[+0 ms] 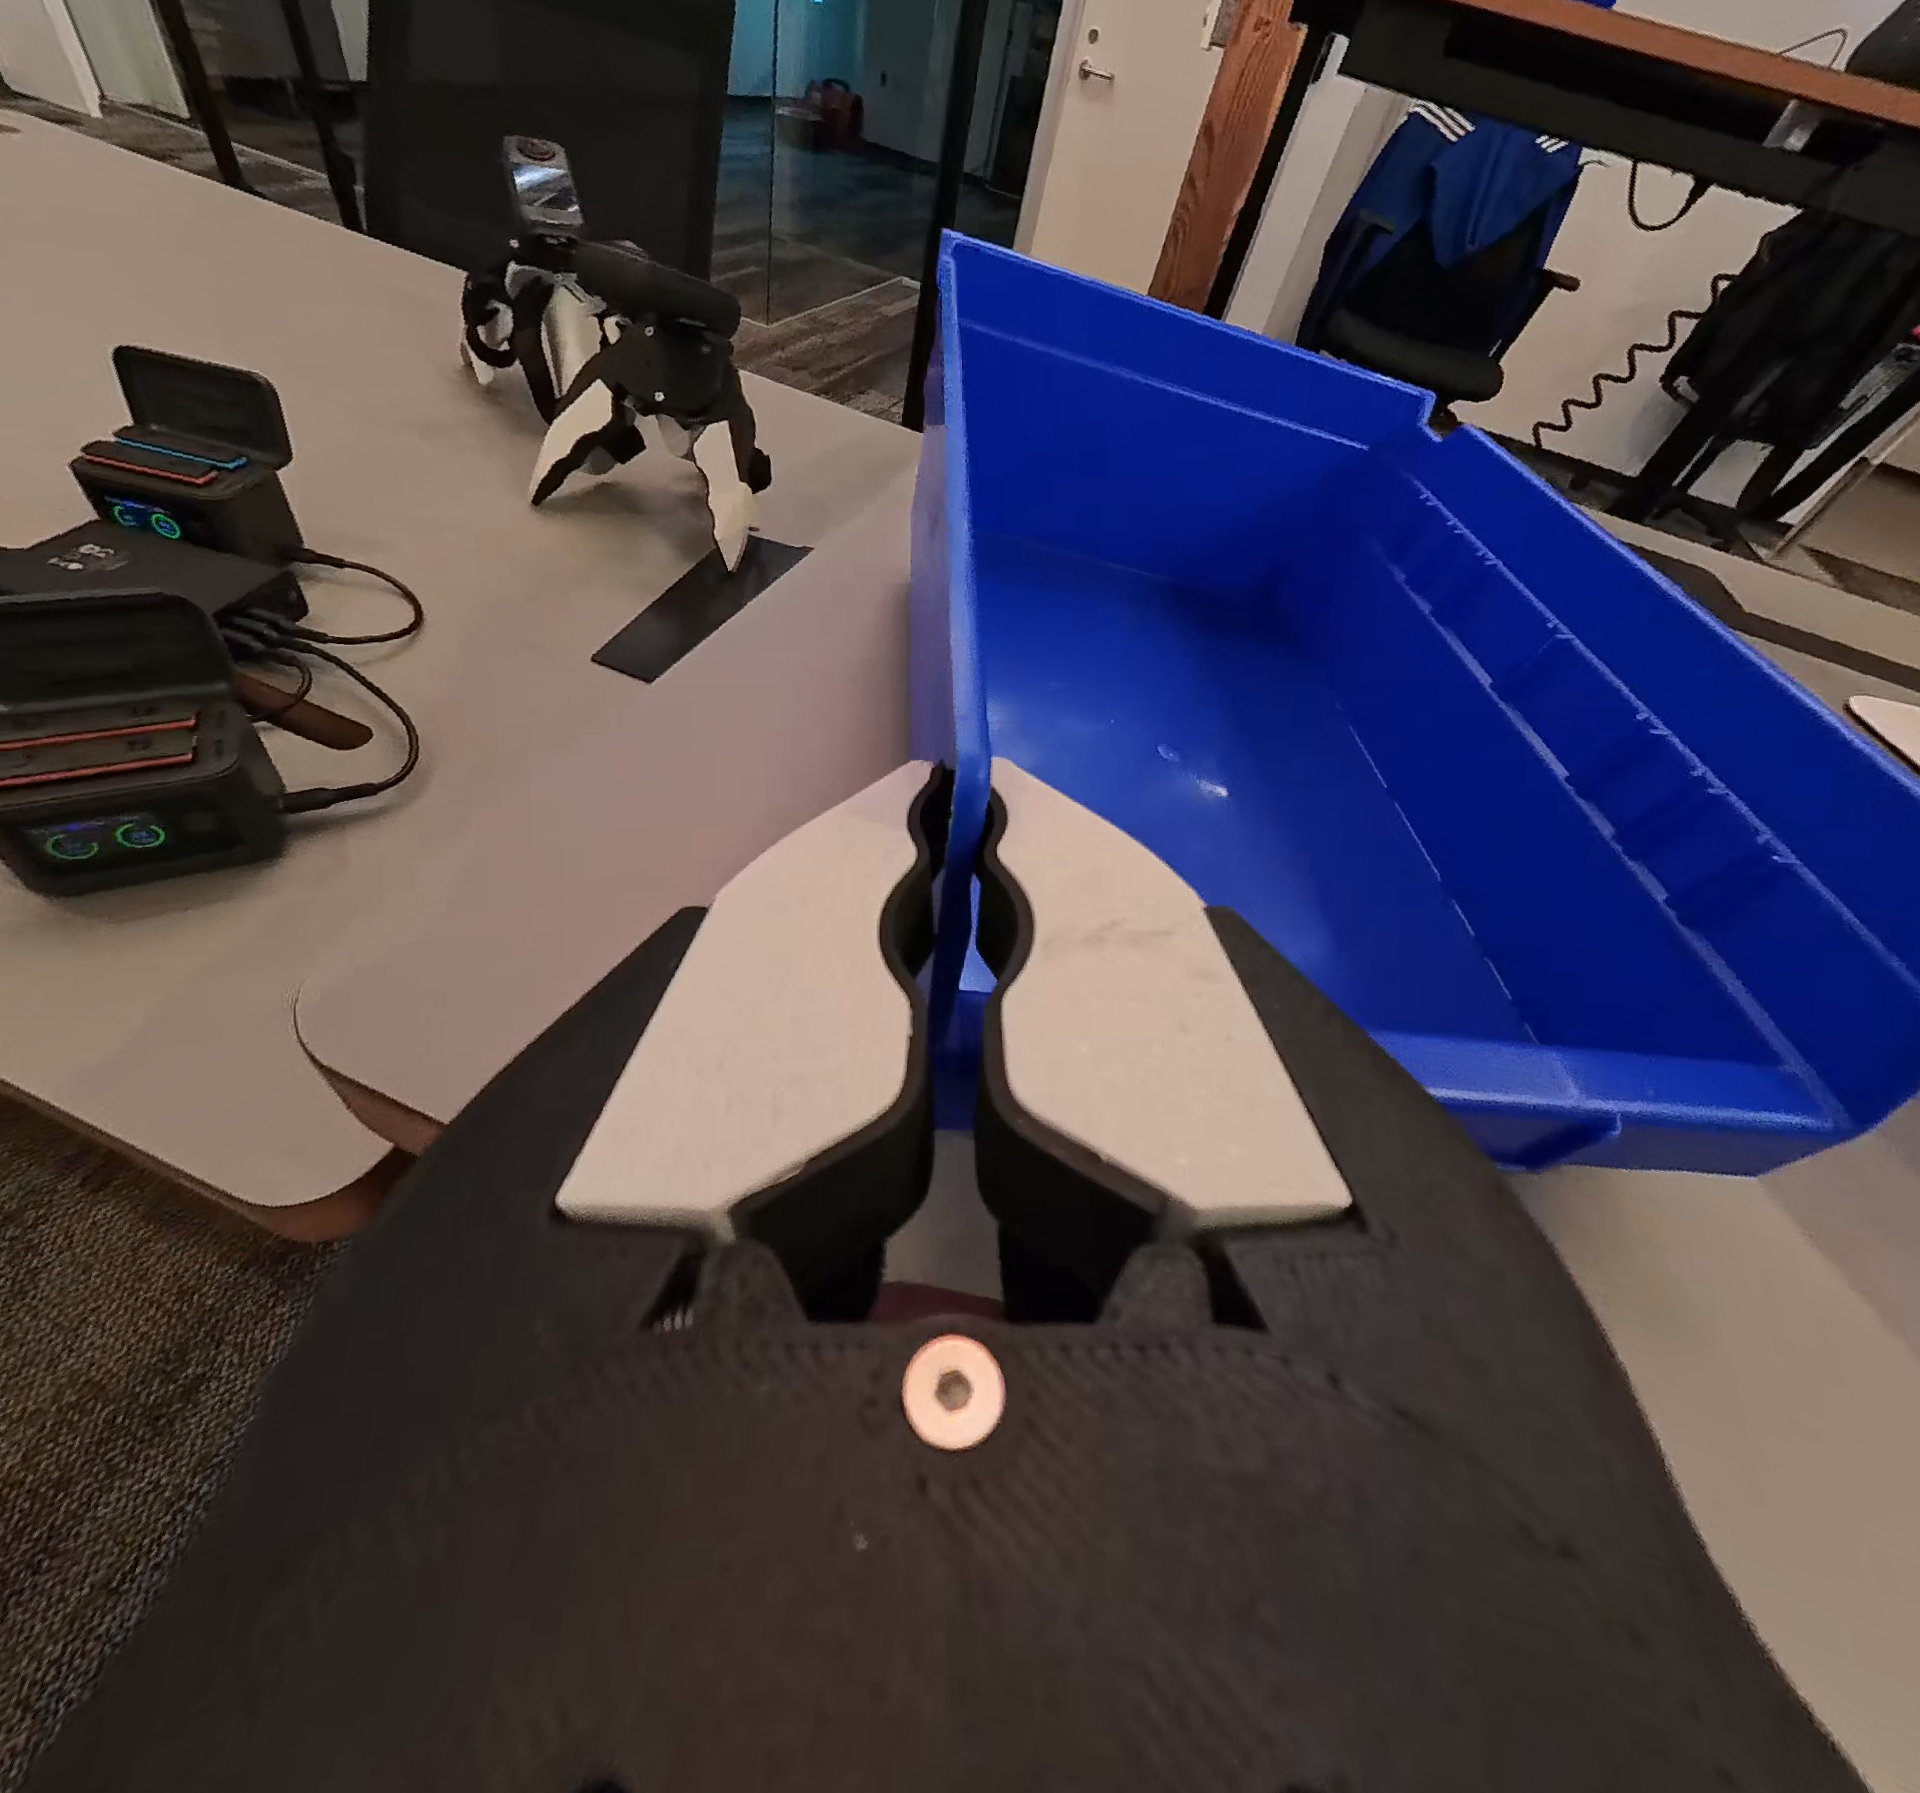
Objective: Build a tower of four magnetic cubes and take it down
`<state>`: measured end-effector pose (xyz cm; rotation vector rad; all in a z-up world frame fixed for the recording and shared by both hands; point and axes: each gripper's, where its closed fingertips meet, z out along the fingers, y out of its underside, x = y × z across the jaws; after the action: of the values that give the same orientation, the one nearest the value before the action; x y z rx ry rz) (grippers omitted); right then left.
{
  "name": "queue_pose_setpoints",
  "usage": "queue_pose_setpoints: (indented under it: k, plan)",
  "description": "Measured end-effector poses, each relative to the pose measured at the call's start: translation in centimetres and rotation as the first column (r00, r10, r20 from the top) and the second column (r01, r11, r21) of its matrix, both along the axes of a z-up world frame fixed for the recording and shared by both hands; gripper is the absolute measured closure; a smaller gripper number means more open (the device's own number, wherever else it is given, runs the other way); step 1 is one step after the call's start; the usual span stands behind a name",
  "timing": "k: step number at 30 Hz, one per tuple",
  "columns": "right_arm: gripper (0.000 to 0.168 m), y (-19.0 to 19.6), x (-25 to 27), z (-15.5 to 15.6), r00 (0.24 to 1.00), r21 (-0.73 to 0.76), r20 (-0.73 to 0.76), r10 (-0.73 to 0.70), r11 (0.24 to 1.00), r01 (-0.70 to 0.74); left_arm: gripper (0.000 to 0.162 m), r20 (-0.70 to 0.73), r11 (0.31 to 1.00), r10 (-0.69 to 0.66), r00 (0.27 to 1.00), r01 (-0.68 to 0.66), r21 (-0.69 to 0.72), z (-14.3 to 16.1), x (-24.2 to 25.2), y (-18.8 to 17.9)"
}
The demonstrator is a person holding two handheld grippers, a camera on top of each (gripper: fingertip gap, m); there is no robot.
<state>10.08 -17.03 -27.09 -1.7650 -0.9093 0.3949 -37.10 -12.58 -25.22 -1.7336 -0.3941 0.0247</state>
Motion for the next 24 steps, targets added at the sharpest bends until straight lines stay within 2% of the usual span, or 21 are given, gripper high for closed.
queue_pose_setpoints:
  k: [7, 9, 10, 11, 13, 15, 18, 24]
  plan:
    - [0.157, -0.3, -0.6, 0.8, 1.0, 0.039, -0.012, 0.027, 0.999, -0.026, 0.16, 0.008, 1.0, 0.0, 1.0, 0.0, 0.004, -0.3, -0.4, 0.2]
    - [0.144, -0.4, 0.3, 2.3, 0.998, 0.087, -0.009, 0.06, 0.994, -0.059, 0.16, 0.012, 1.0, -0.003, 1.0, 0.003, 0.005, -0.4, -0.5, 0.2]
    - [0.13, -0.3, 1.1, 2.8, 0.997, 0.096, 0.012, 0.075, 0.992, -0.076, 0.16, 0.017, 1.0, -0.005, 1.0, 0.005, 0.008, -0.5, -0.5, 0.3]
    - [0.119, -0.3, 1.7, 3.4, 0.993, 0.097, 0.02, 0.118, 0.988, -0.119, 0.16, 0.021, 1.0, -0.007, 1.0, 0.007, 0.01, -0.5, -0.5, 0.3]
    - [0.124, -0.3, 3.2, 4.6, 0.977, 0.101, 0.031, 0.211, 0.972, -0.213, 0.16, 0.024, 1.0, -0.007, 1.0, 0.007, 0.008, -0.7, -0.6, 0.3]
    - [0.122, -0.2, 4.9, 4.8, 0.948, 0.074, 0.09, 0.305, 0.947, -0.312, 0.16, 0.028, 1.0, -0.01, 1.0, 0.01, 0.01, -0.7, -0.6, 0.4]
    - [0.111, 0.7, 7.2, 2.7, 0.888, -0.031, 0.241, 0.391, 0.918, -0.396, 0.16, 0.029, 1.0, -0.011, 1.0, 0.011, 0.01, -0.7, -0.5, 0.5]
    - [0.102, 2.5, 8.3, -2.6, 0.775, -0.069, 0.445, 0.448, 0.88, -0.469, 0.16, 0.024, 1.0, -0.01, 1.0, 0.01, 0.011, -0.5, -0.1, 0.7]
